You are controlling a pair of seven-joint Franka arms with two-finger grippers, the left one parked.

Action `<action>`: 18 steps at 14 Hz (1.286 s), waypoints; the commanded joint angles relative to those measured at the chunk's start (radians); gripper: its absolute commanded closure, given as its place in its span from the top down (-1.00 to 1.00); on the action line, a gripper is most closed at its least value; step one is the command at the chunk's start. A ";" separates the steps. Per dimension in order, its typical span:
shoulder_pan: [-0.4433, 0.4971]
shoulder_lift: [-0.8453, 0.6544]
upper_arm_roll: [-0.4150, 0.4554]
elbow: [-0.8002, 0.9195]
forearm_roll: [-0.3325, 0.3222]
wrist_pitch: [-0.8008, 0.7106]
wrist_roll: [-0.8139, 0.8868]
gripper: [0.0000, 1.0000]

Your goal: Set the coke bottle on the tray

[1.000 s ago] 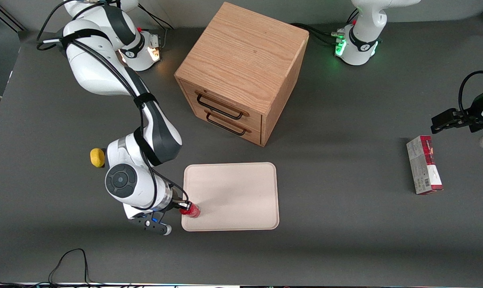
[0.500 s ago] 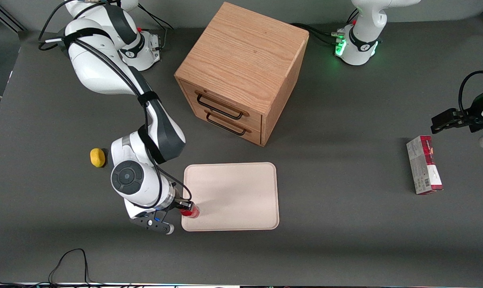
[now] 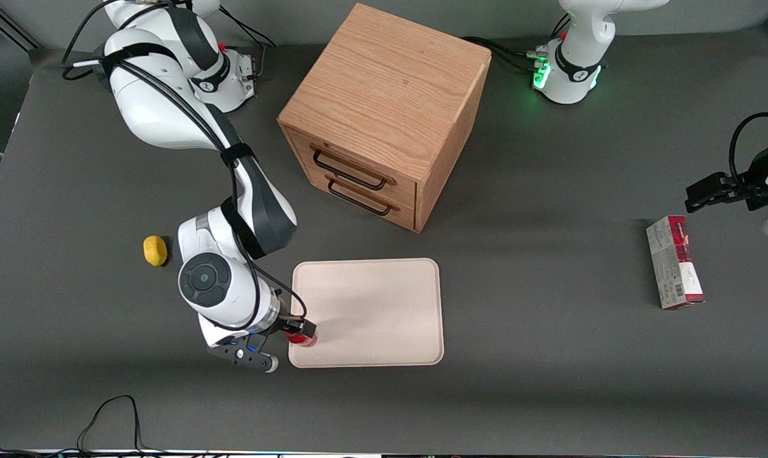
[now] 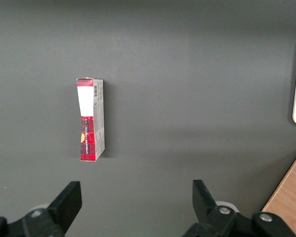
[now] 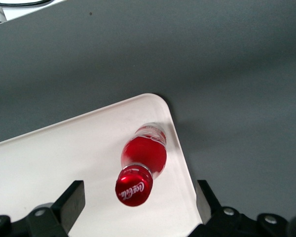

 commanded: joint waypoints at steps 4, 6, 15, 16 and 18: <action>0.007 0.010 0.000 0.029 -0.017 -0.007 0.041 1.00; 0.007 0.004 0.000 0.029 -0.018 -0.016 0.041 1.00; -0.110 -0.273 -0.001 -0.225 0.041 -0.229 -0.302 1.00; -0.133 -0.348 -0.003 -0.318 0.051 -0.226 -0.365 1.00; -0.179 -0.494 -0.008 -0.490 0.055 -0.226 -0.483 1.00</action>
